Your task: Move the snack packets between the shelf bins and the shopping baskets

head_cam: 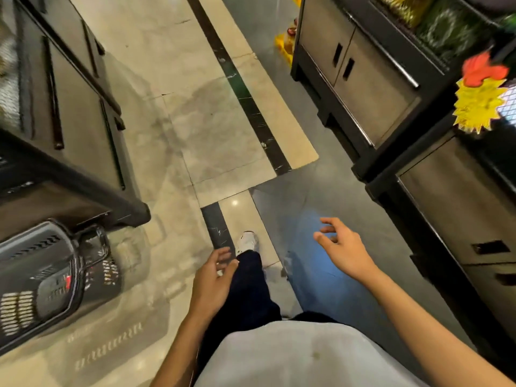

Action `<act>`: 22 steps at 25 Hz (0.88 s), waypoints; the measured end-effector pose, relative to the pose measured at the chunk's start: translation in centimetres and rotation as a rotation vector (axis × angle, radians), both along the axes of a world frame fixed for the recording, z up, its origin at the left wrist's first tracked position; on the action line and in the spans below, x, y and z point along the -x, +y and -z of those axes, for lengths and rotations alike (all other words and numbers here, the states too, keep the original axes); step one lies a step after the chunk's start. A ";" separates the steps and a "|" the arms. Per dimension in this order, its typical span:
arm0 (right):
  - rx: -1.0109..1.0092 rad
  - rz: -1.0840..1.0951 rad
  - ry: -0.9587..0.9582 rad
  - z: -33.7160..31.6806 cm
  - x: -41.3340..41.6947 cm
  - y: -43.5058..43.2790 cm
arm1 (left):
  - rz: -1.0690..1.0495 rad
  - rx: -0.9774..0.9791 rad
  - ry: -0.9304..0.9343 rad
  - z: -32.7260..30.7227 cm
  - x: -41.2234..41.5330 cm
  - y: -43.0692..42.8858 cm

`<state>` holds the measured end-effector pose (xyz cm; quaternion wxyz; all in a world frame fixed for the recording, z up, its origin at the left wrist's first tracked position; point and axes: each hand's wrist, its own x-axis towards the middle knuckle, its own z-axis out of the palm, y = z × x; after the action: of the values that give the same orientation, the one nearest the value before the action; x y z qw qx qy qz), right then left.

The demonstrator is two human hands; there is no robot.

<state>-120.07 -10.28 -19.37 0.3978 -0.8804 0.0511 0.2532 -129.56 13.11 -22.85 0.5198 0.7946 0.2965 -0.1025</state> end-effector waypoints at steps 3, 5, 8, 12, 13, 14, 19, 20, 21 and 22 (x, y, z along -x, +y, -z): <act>-0.002 0.095 -0.010 0.3 -6.6 1.8 | 0.116 -0.016 -0.002 0.5 -9.8 2.3; -0.008 0.178 0.006 0.1 -9.8 2.7 | 0.255 -0.049 -0.001 -0.3 -16.7 3.2; -0.030 0.292 0.040 -0.2 -13.3 3.1 | 0.543 -0.164 -0.068 -1.8 -26.1 3.0; -0.061 0.511 0.089 0.1 -18.2 1.7 | 0.773 -0.165 -0.122 -2.8 -37.9 0.3; -0.062 0.558 0.091 0.4 -20.0 1.1 | 0.809 -0.166 -0.124 -2.5 -40.7 -0.6; -0.057 0.589 0.085 0.8 -22.0 0.4 | 0.833 -0.157 -0.131 -2.1 -43.3 -1.7; -0.053 0.647 0.004 1.1 -33.6 -3.6 | 0.822 -0.132 -0.112 -1.3 -53.5 -5.8; -0.058 0.651 -0.027 0.6 -35.9 -4.4 | 0.806 -0.113 -0.114 -1.7 -55.2 -6.5; -0.066 0.661 -0.060 0.0 -38.4 -5.3 | 0.798 -0.100 -0.129 -2.0 -57.1 -7.4; -0.075 0.686 -0.094 -0.7 -40.6 -6.2 | 0.788 -0.089 -0.152 -2.3 -59.1 -8.3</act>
<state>-79.43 -16.47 -18.66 0.4939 -0.8074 0.3161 0.0658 -70.43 4.83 -20.51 0.4263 0.8744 -0.0661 -0.2219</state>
